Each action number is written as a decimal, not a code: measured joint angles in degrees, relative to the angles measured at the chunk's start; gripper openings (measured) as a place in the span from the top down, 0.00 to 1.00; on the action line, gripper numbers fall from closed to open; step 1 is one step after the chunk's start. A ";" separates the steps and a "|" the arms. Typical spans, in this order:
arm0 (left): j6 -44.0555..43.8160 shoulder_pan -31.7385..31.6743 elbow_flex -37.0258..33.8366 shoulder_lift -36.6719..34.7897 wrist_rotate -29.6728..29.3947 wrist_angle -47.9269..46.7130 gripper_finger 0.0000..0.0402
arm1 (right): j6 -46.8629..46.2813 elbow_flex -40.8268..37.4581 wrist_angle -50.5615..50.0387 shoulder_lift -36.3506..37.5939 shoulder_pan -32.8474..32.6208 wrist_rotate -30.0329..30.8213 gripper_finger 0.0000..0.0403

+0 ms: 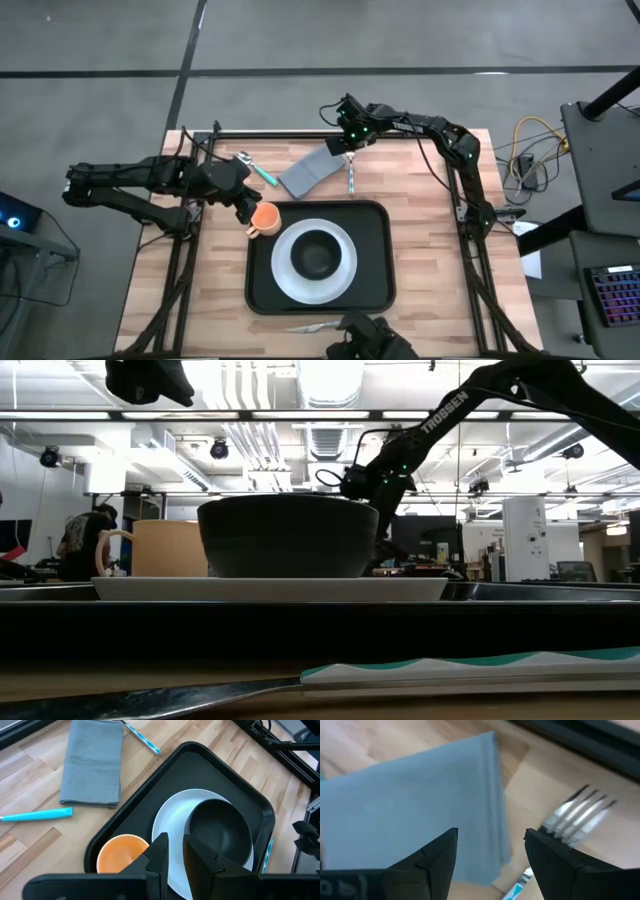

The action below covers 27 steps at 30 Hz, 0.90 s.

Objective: Set up tray
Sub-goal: Put the table napkin on the tray

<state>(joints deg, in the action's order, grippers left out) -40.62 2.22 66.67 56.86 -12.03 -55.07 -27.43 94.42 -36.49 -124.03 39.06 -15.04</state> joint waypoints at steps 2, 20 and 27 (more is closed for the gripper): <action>0.00 0.00 0.00 0.00 -0.01 0.01 0.91 | -0.98 -1.10 1.82 0.02 0.41 -2.57 0.46; 0.00 0.00 0.00 0.00 -0.02 0.36 0.91 | -3.93 -3.67 2.34 0.04 0.16 -6.27 0.46; 0.06 0.00 0.00 0.00 -0.02 0.37 0.91 | -5.40 -5.14 2.40 0.04 -0.43 -6.44 0.46</action>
<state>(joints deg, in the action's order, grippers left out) -40.56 2.22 66.67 56.86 -12.05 -54.70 -32.83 89.28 -34.09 -123.98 38.63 -21.47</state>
